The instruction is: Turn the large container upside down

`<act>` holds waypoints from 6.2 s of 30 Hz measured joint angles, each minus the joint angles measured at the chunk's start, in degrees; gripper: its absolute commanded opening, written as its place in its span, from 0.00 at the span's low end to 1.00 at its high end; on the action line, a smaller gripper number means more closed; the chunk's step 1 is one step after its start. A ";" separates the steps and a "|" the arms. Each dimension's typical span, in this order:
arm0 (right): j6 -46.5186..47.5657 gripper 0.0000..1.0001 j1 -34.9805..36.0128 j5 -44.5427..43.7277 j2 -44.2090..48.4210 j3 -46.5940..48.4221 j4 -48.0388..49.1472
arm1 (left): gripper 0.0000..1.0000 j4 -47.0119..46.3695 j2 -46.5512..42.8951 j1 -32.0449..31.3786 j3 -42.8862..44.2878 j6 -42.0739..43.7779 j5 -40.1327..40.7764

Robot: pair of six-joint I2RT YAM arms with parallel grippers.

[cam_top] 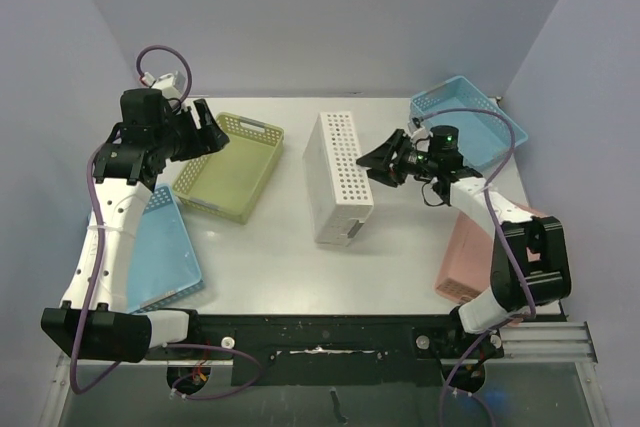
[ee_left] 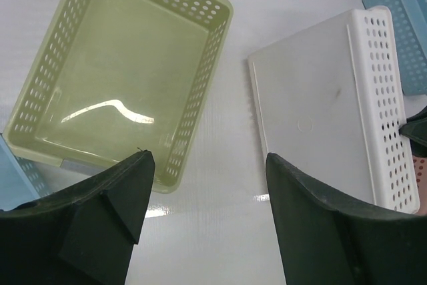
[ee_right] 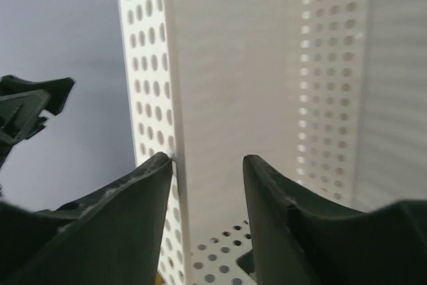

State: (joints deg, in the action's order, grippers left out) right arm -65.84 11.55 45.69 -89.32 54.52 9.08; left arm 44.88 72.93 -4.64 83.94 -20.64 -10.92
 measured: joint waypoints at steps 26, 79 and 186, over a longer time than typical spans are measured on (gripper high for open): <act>33.62 0.86 -6.49 -34.86 25.59 6.34 -54.64 | 0.67 0.11 2.91 -2.78 0.33 1.86 -3.82; 66.07 0.54 -12.09 -55.12 -31.78 46.12 -47.89 | 0.67 1.66 18.95 -40.57 7.02 3.17 11.89; 7.63 0.55 2.67 -1.25 23.39 -17.05 -14.82 | 0.66 -5.57 0.00 -1.64 0.46 -8.22 7.41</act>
State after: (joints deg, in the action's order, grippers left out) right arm -58.22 14.22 44.45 -65.93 37.47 -5.74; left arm 39.31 72.93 -6.28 84.40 -28.86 -3.51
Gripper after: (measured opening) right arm 0.500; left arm 0.658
